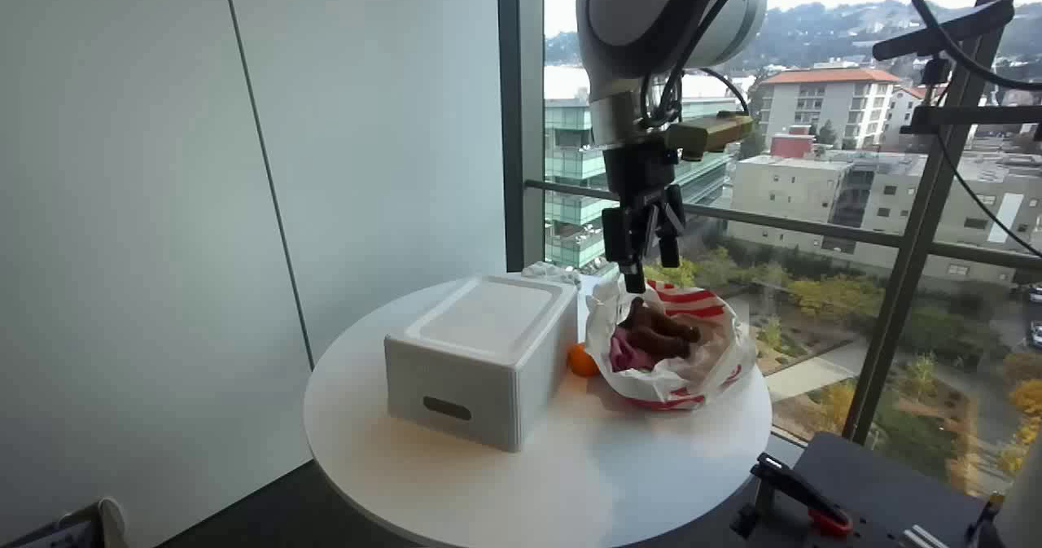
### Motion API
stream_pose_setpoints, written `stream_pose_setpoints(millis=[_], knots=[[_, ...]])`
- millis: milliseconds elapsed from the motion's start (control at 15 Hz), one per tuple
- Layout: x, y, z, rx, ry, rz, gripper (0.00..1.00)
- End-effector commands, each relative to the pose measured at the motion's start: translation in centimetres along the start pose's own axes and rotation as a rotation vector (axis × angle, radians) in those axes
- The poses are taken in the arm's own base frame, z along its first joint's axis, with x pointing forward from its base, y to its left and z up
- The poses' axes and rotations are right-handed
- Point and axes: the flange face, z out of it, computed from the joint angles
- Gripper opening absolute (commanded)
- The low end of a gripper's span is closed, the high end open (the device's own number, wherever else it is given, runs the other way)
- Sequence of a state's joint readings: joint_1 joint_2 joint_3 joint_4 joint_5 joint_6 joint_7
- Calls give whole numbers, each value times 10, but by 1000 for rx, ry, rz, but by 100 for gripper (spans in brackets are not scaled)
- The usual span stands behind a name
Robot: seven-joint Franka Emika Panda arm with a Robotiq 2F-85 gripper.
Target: Empty the objects from the plastic and put it on the basket
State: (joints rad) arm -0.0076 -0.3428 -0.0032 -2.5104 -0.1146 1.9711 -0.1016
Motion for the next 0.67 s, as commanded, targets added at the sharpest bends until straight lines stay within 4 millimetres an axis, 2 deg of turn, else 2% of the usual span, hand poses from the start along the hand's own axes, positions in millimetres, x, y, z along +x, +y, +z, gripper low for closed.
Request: stream_pose_setpoints(millis=[0,533,600], knots=[[1,0,-1,0,2,0,100],[1,1,-5,-1,9,1,100],[10,0,8,-16,-2,13,100]])
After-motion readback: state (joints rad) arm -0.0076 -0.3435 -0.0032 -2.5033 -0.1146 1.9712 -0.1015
